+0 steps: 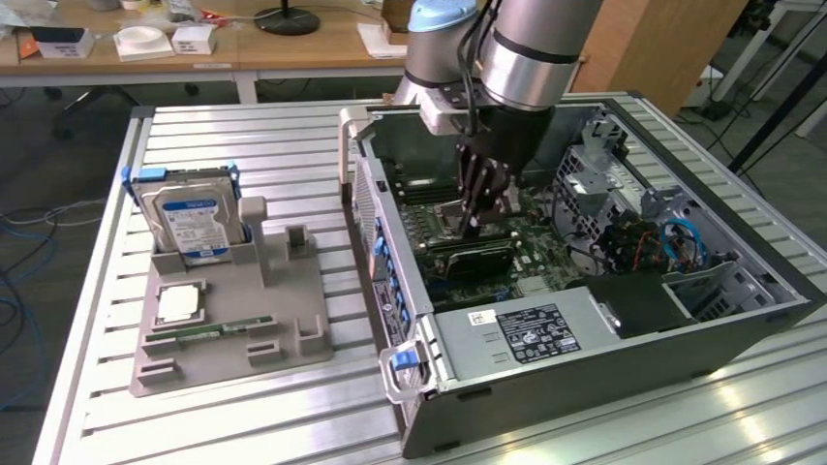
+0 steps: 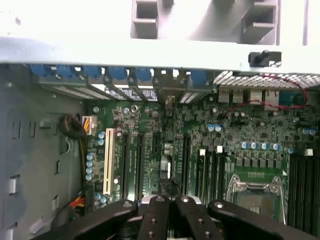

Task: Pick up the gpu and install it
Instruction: 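Press down on the gpu until it lock into place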

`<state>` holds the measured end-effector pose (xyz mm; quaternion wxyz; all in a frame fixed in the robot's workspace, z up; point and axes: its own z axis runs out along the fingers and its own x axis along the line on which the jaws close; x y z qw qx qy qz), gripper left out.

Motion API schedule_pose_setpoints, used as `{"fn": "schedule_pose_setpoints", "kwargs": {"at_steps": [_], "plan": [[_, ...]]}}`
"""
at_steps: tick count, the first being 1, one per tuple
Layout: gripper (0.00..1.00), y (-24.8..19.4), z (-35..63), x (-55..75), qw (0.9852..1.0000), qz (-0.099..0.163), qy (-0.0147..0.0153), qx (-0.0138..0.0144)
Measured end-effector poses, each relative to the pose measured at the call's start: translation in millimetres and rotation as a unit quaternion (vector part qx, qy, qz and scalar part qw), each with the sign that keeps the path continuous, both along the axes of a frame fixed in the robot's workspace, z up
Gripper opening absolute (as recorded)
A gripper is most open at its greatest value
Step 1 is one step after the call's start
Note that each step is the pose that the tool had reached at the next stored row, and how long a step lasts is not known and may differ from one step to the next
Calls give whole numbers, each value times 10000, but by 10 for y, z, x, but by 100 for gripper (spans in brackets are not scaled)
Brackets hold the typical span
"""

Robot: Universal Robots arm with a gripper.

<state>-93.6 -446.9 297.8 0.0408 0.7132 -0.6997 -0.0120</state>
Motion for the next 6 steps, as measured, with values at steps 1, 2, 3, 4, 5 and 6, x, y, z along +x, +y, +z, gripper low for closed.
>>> {"fn": "schedule_pose_setpoints", "kwargs": {"at_steps": [1, 2, 3, 4, 5, 6], "plan": [[11, 0, 0, 0, 10000, 0, 0, 1], [11, 0, 0, 0, 10000, 0, 0, 0], [11, 0, 1, 0, 10000, 0, 1, -1], [11, 0, 0, 0, 10000, 0, 0, -1], [11, 0, 1, 0, 10000, 0, 0, -1], [11, 0, 1, 0, 10000, 0, 0, -1]]}}
